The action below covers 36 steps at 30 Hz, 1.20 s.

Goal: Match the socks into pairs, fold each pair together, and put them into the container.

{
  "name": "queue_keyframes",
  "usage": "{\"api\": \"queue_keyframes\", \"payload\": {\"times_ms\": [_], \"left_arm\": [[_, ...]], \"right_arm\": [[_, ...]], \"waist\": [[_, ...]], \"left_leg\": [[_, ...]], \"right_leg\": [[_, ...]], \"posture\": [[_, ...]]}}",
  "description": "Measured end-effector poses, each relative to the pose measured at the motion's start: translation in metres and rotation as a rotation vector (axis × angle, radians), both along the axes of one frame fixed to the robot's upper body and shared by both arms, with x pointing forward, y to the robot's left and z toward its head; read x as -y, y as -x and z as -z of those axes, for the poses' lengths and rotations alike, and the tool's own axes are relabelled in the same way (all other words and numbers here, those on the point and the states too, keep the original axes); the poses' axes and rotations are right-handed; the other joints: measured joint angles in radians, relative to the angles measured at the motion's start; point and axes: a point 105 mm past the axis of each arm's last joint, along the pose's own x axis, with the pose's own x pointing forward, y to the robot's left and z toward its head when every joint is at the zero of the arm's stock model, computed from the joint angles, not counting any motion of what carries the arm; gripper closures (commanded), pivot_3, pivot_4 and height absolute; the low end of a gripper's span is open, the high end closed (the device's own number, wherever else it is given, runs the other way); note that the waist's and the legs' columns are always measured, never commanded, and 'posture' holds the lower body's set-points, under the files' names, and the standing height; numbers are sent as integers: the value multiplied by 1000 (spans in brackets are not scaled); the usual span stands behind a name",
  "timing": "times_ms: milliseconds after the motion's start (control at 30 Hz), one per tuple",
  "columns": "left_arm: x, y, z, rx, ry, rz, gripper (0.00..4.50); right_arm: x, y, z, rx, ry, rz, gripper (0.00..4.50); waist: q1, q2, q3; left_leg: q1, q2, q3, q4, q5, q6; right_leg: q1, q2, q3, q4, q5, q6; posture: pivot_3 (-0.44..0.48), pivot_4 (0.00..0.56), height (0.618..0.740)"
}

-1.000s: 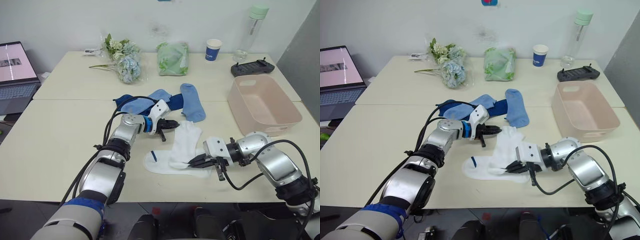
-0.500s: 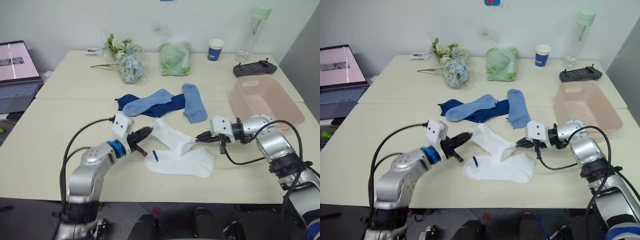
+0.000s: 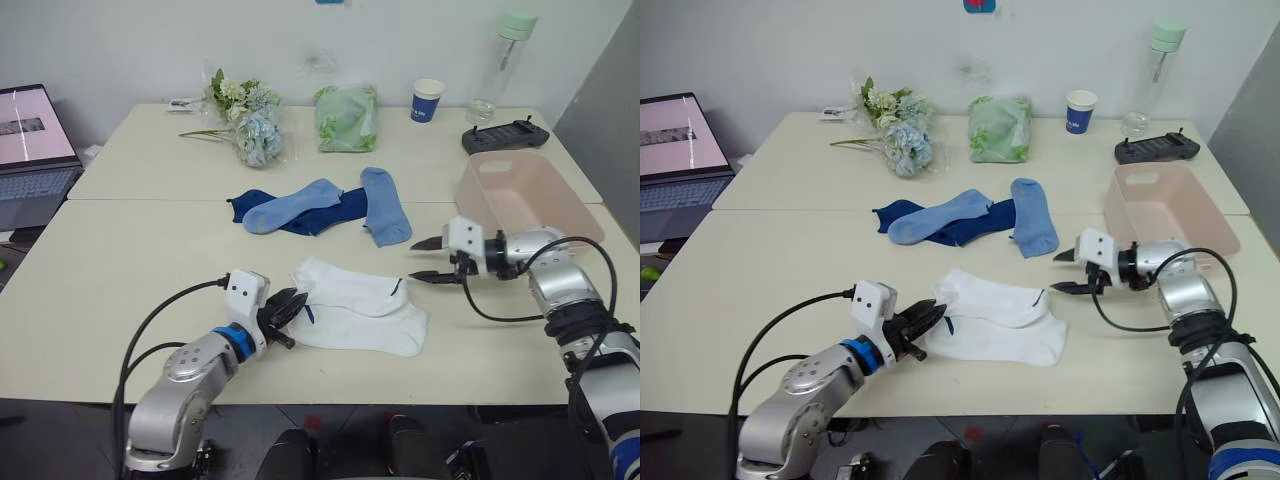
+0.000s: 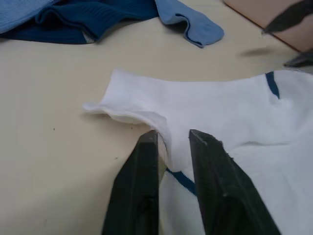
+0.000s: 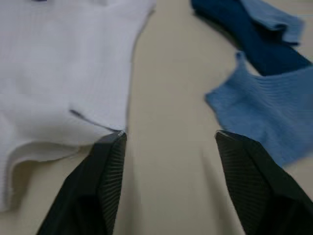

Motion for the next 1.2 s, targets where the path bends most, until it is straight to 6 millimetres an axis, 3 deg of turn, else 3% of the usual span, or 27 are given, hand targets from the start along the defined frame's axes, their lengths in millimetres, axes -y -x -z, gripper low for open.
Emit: {"api": "queue_keyframes", "payload": {"times_ms": [33,167,233,333,400,600,700,867,967,1200], "left_arm": [[-5,3,-1,-15,-10,14,2005],[-19,18,-9,-62,-31,91,2005],[-30,18,-21,-57,-28,112,2005],[-44,-17,-35,5,-39,63,2005],[-44,-43,-42,54,-67,57,2005],[-20,-68,-23,40,-164,216,2005],[-7,-81,-12,33,-205,282,1964],[-1,-89,4,25,-282,355,1964],[-2,-88,6,42,-327,398,2535],[-1,-84,7,40,-317,427,4438]], "right_arm": [[5,1,-3,-22,-32,55,1094],[16,11,-1,-136,-91,235,1094],[15,30,5,-272,-138,317,1094],[-13,44,9,-404,-288,393,1094],[-26,52,17,-442,-293,408,1094],[-38,54,27,-480,-312,475,1094],[-39,52,31,-480,-309,503,1701],[-44,55,35,-495,-291,486,3376],[-48,54,35,-492,-307,488,4410],[-51,50,31,-452,-331,490,4500]], "waist": [[1,0,0],[2,0,0],[4,2,1],[6,3,0],[7,2,0],[1,2,0],[0,2,0],[-7,2,0],[-7,2,0],[-5,2,0]], "left_leg": [[0,0,0,0,0,0],[-1,1,-1,0,0,0],[0,1,-1,0,0,0],[1,-1,-1,0,0,1],[0,-2,0,0,0,0],[-1,-2,0,-1,0,0],[0,-2,0,0,0,0],[0,-1,0,-1,0,0],[0,-1,0,0,0,0],[0,-2,0,0,0,1]], "right_leg": [[0,0,0,0,0,0],[0,0,0,0,0,0],[0,0,0,0,0,0],[1,0,-1,1,0,-1],[1,0,-1,0,0,-1],[-1,0,-1,-1,0,0],[-1,0,-1,1,0,0],[-2,1,-1,1,0,0],[-1,0,-1,1,0,0],[-1,0,-1,1,0,0]], "posture": [[0,150,740],[0,150,740],[0,150,740],[0,150,740],[0,150,740],[0,150,740],[0,150,740],[0,150,740],[0,150,740],[0,150,740]]}}
